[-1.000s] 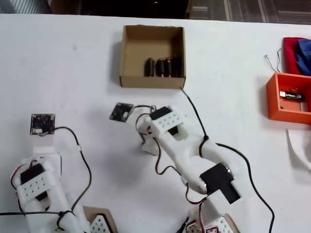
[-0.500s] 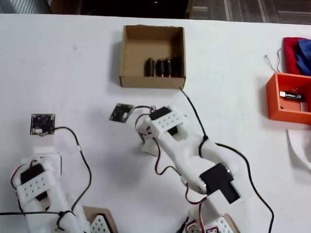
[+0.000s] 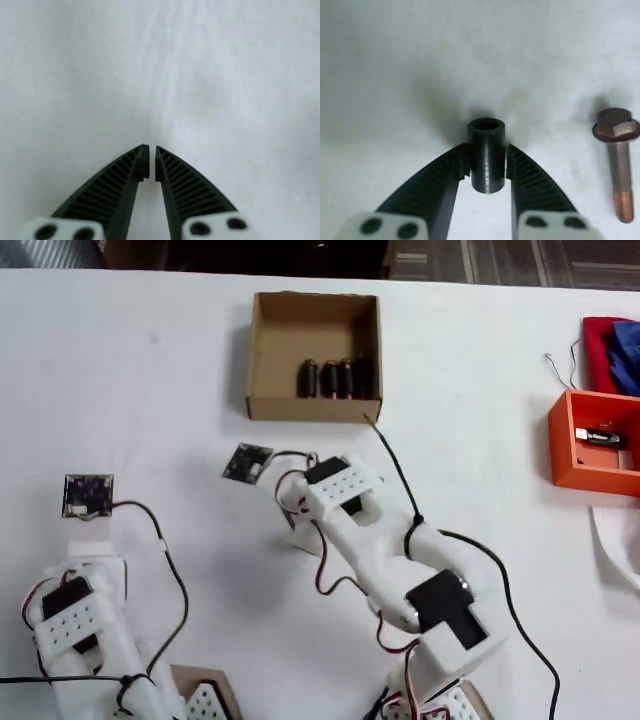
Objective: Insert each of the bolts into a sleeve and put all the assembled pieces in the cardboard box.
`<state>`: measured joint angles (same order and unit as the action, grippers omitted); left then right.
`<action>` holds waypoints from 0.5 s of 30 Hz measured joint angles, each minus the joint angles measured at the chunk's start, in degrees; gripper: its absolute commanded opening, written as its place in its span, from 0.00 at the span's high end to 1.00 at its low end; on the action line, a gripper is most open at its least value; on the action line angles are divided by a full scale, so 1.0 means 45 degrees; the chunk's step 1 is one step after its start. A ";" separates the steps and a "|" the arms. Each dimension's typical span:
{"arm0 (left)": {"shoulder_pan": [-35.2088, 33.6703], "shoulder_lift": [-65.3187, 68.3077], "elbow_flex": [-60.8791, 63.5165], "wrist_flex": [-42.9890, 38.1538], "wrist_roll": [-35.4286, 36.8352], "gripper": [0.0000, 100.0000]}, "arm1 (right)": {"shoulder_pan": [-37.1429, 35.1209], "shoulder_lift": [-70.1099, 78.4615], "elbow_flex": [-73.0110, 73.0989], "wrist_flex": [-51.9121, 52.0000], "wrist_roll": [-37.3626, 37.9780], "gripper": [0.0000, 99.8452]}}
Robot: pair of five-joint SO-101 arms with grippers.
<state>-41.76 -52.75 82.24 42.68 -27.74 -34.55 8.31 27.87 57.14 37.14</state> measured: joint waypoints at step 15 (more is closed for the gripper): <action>0.0000 0.0000 0.0000 0.0000 0.0000 0.95 | 0.0254 0.0586 -0.0488 -0.0215 -0.0117 0.98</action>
<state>-41.76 -52.75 82.24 42.68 -27.74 -33.41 10.95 25.67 56.18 36.62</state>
